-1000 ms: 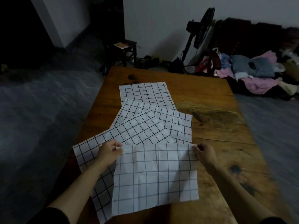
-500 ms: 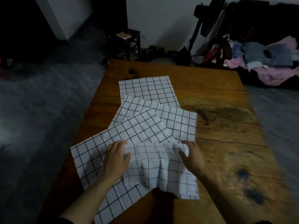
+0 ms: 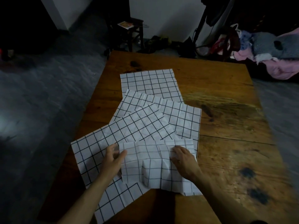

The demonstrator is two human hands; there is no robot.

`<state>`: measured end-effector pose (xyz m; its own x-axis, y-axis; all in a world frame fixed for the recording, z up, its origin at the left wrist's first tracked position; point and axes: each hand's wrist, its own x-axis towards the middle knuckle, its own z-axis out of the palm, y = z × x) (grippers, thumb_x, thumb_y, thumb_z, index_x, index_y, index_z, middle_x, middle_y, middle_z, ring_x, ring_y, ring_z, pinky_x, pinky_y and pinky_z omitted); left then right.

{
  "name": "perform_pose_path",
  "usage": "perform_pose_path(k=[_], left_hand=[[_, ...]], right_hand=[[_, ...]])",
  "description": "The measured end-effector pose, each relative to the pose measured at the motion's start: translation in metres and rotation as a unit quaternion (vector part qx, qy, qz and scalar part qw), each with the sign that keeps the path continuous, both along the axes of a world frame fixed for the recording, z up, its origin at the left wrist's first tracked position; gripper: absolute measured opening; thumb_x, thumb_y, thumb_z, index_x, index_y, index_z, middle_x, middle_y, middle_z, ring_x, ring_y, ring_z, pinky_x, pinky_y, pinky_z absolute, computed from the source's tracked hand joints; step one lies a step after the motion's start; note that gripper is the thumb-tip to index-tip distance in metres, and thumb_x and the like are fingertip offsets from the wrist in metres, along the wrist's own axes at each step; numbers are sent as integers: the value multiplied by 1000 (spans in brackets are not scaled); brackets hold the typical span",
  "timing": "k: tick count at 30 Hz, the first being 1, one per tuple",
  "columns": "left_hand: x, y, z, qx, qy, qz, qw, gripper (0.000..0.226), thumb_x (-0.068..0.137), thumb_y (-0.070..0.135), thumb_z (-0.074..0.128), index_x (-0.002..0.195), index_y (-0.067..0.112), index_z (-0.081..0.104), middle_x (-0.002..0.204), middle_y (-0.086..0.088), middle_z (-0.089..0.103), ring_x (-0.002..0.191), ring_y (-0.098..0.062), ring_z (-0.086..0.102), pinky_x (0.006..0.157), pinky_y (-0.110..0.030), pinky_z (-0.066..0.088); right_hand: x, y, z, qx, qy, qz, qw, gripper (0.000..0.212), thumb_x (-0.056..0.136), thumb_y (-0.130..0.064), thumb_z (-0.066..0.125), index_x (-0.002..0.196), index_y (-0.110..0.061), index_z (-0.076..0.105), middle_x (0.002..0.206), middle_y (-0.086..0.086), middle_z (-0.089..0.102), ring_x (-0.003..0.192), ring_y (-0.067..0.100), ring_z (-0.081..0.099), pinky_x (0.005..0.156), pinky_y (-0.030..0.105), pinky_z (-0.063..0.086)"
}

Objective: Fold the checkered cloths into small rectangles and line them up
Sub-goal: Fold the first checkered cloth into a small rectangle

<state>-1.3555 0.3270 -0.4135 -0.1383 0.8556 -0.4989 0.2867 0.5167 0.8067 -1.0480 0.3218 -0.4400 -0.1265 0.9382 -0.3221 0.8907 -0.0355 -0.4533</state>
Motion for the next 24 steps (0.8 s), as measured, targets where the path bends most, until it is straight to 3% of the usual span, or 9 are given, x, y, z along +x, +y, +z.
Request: perform_pose_path(k=[3, 6, 9, 13, 15, 18, 21, 24], left_hand=[[-4, -3, 6, -6, -43, -35, 998, 48, 96, 33, 58, 140, 24, 40, 108, 4, 57, 92, -5, 53, 73, -26, 45], [-8, -6, 13, -12, -77, -62, 995, 54, 96, 46, 54, 145, 33, 36, 143, 1, 42, 122, -11, 46, 93, -31, 39], [-13, -9, 13, -39, -119, -102, 987, 67, 82, 69, 49, 144, 48, 34, 154, 10, 25, 141, -16, 30, 105, -39, 34], [-19, -19, 8, -37, -137, -150, 978, 63, 72, 85, 48, 131, 63, 42, 151, 6, 36, 133, -27, 44, 108, -50, 39], [-22, -25, 5, -15, -118, -166, 979, 61, 67, 90, 47, 124, 66, 46, 148, 10, 40, 135, -18, 42, 110, -46, 37], [-25, -30, 8, 1, -70, -178, 981, 59, 71, 89, 44, 125, 64, 45, 143, 10, 46, 128, -5, 43, 109, -41, 38], [-27, -33, 20, 25, -6, -195, 980, 56, 91, 67, 44, 141, 42, 39, 123, -1, 61, 100, 1, 53, 85, -28, 44], [-31, -34, 26, 9, -21, -217, 976, 56, 94, 55, 47, 147, 42, 32, 110, 14, 59, 102, 1, 54, 84, -25, 43]], right_hand=[[-1, 3, -1, -9, -6, -1, 1000, 53, 96, -47, 43, 139, -18, 45, 146, 3, 45, 132, 22, 41, 107, 39, 38], [-1, 4, 0, -18, -16, -8, 1000, 49, 98, -43, 46, 139, -17, 45, 146, 3, 44, 131, 22, 42, 106, 39, 39], [-3, 4, 5, -21, -30, 1, 999, 50, 98, -44, 45, 140, -17, 43, 146, 3, 43, 130, 21, 43, 105, 38, 38], [-7, 3, 7, -18, -65, 5, 998, 49, 97, -49, 42, 135, -19, 46, 142, -2, 43, 127, 20, 44, 102, 41, 41], [-3, 4, -9, -26, -111, 40, 993, 57, 91, -62, 25, 128, -25, 49, 138, -7, 41, 126, 15, 42, 97, 42, 45], [6, 8, -28, -59, -141, 58, 987, 64, 85, -65, 14, 122, -28, 50, 137, -8, 41, 127, 14, 41, 91, 39, 45], [-8, 7, 8, -46, -113, 36, 992, 48, 95, -53, 32, 128, -23, 49, 140, -4, 43, 123, 18, 46, 94, 39, 44], [-14, 7, 25, -42, -102, 48, 993, 36, 101, -38, 39, 127, -18, 52, 139, 3, 45, 121, 21, 47, 95, 39, 43]])
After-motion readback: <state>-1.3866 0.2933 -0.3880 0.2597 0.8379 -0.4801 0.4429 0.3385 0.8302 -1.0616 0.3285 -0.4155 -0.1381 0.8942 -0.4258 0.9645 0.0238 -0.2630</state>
